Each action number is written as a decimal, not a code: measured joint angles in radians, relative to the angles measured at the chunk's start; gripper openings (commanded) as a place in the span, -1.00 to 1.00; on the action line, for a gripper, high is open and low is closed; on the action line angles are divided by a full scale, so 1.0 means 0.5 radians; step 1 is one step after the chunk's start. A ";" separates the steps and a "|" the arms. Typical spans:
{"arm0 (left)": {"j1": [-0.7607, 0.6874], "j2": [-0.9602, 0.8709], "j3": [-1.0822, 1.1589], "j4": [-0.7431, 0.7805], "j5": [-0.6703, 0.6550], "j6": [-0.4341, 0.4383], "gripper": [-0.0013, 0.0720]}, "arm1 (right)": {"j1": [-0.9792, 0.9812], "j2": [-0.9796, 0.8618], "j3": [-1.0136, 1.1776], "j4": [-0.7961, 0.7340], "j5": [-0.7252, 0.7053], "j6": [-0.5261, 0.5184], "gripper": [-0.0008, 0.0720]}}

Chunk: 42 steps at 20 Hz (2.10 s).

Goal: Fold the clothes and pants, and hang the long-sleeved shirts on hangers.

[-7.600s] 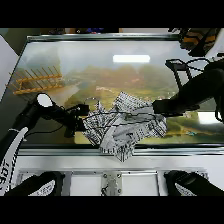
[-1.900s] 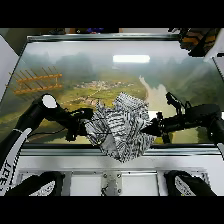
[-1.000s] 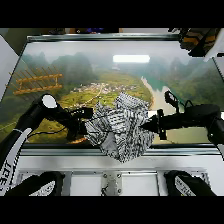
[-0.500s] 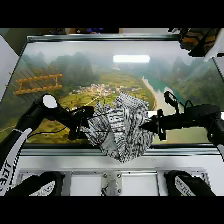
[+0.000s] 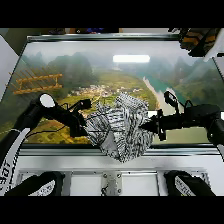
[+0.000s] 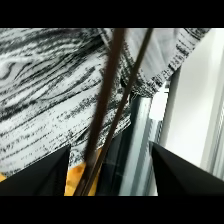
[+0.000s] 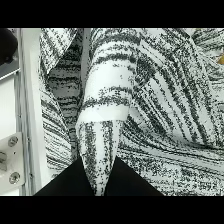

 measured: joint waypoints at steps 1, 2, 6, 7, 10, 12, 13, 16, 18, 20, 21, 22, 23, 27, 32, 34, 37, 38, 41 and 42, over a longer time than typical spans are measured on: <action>0.037 0.000 0.000 -0.002 -0.002 -0.066 0.44 | 0.000 0.000 0.000 0.001 -0.001 0.000 -0.95; 0.082 0.000 0.000 -0.008 -0.012 -0.131 0.44 | 0.000 0.000 0.000 0.000 0.000 0.000 -0.95; 0.295 0.019 0.000 -0.124 -0.047 -0.278 0.44 | 0.000 0.000 0.000 0.000 0.001 0.000 -0.95; 0.374 0.046 0.000 -0.158 -0.044 -0.307 0.44 | 0.000 0.000 0.000 0.000 0.001 0.000 -0.95; 0.715 0.246 0.000 -0.240 0.081 -0.481 0.44 | 0.000 0.014 0.002 0.000 0.007 0.000 -0.96; 0.948 0.412 -0.003 -0.255 0.159 -0.731 0.43 | 0.000 0.065 0.055 0.002 0.015 0.000 -0.96; 1.013 0.712 -0.368 -0.256 0.283 -1.228 0.44 | 0.000 0.229 0.326 0.023 0.123 0.010 -0.96; 0.597 0.628 -0.772 -0.374 0.339 -1.637 0.44 | 0.000 0.271 0.414 0.044 0.166 0.085 -0.96; 0.388 0.455 -0.856 -0.592 0.394 -1.698 0.44 | 0.000 0.275 0.422 0.053 0.175 0.092 -0.96; 0.077 0.261 -0.890 -0.748 0.523 -1.739 0.44 | 0.000 0.275 0.425 0.053 0.178 0.098 -0.96; -0.072 0.195 -0.896 -0.786 0.616 -1.782 0.44 | 0.000 0.275 0.425 0.053 0.179 0.098 -0.96; -0.226 0.138 -0.900 -0.812 0.737 -1.836 0.44 | 0.000 0.275 0.425 0.053 0.179 0.098 -0.96; -0.443 0.056 -0.904 -0.917 0.938 -1.903 0.44 | 0.000 0.275 0.425 0.053 0.179 0.098 -0.95; -0.582 -0.031 -0.900 -1.099 1.127 -1.910 0.44 | 0.000 0.275 0.425 0.053 0.179 0.099 -0.95; -0.713 -0.159 -0.764 -1.224 1.194 -1.850 -0.17 | 0.000 0.275 0.425 0.053 0.179 0.099 -0.95; -0.747 -0.215 -0.697 -1.231 1.202 -1.839 -0.93 | 0.000 0.275 0.425 0.053 0.179 0.099 -0.96; -0.732 -0.231 -0.642 -1.225 1.201 -1.830 -0.93 | 0.000 0.276 0.426 0.053 0.179 0.109 -0.95; -0.691 -0.206 -0.632 -1.189 1.188 -1.832 -0.93 | 0.000 0.276 0.427 0.053 0.181 0.135 -0.95; -0.474 -0.060 -0.620 -0.954 1.067 -1.898 -0.93 | 0.000 0.290 0.430 0.053 0.222 0.310 -0.95; -0.365 0.008 -0.617 -0.845 1.006 -1.928 -0.94 | 0.000 0.298 0.430 0.053 0.246 0.391 -0.95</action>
